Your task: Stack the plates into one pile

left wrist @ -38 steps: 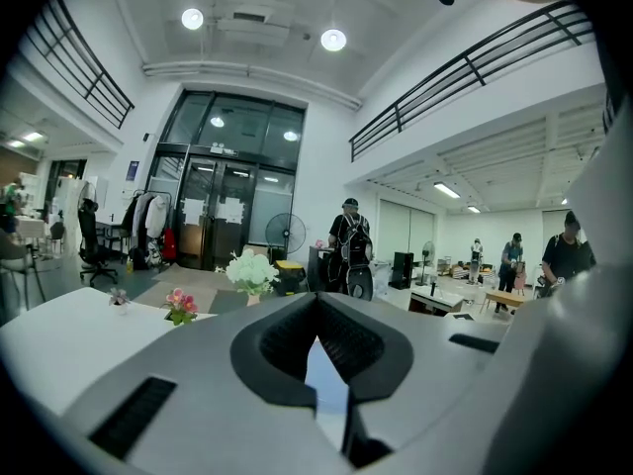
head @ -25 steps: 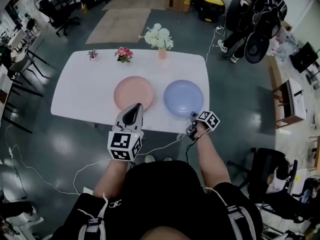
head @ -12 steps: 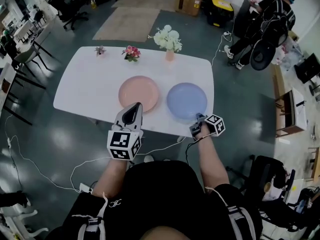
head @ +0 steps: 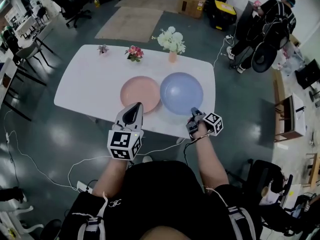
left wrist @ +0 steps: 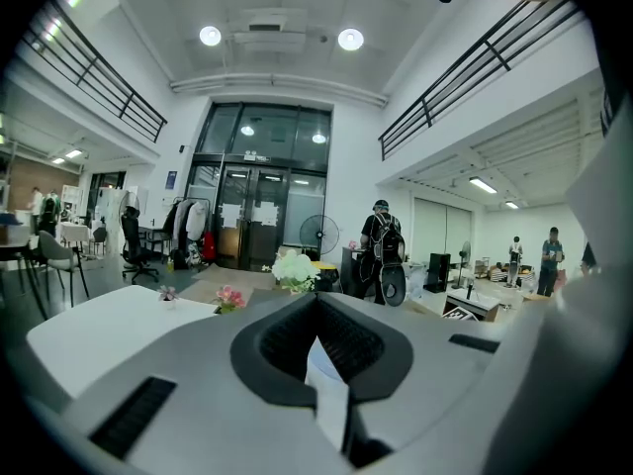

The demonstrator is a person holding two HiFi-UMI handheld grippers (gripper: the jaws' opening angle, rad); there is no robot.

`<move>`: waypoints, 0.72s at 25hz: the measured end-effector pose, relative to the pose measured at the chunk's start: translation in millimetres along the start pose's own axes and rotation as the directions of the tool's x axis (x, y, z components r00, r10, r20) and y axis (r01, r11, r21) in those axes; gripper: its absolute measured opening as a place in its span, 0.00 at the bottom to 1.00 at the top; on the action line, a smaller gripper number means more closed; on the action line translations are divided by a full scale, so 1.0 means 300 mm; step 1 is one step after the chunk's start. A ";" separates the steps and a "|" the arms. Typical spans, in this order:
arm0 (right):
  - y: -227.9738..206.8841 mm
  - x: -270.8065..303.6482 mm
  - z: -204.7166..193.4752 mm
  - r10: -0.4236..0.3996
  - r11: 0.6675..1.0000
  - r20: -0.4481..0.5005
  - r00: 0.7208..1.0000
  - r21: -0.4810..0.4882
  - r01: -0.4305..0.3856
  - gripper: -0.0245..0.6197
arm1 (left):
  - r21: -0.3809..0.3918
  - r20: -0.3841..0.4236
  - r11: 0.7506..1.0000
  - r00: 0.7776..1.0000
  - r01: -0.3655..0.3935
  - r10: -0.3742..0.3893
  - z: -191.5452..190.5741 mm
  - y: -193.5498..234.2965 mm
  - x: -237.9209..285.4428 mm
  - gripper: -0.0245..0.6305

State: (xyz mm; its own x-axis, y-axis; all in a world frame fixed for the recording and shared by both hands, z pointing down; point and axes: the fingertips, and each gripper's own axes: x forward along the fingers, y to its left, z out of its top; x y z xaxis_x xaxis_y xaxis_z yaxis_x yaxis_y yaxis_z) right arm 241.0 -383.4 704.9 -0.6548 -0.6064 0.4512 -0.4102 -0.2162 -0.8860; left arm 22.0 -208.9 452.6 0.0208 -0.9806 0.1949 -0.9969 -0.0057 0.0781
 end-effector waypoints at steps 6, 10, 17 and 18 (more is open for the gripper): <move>0.150 0.134 -0.168 0.047 0.998 -0.111 0.993 -0.038 -0.052 0.15 | -0.021 0.012 0.997 0.997 -0.079 0.080 -0.005 0.097 -0.064 0.06; 0.190 0.223 -0.273 0.018 0.997 -0.167 0.986 -0.071 -0.030 0.15 | -0.038 0.012 0.987 0.988 -0.153 0.154 -0.022 0.185 -0.134 0.06; 0.221 0.367 -0.441 -0.029 0.991 -0.236 0.971 -0.135 -0.003 0.16 | -0.071 0.014 0.958 0.960 -0.277 0.279 -0.033 0.337 -0.257 0.06; 0.223 0.386 -0.465 -0.036 0.988 -0.244 0.969 -0.152 -0.001 0.16 | -0.074 0.014 0.954 0.956 -0.290 0.292 -0.035 0.353 -0.273 0.06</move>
State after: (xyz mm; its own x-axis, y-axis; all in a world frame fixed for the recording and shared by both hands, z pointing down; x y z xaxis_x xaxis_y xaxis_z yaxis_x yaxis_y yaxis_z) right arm 49.1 -361.2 712.9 -0.7747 -0.3928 0.4956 -0.5010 -0.0970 -0.8600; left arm -84.6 -127.2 455.1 -0.2723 -0.9421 0.1956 -0.9515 0.2938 0.0907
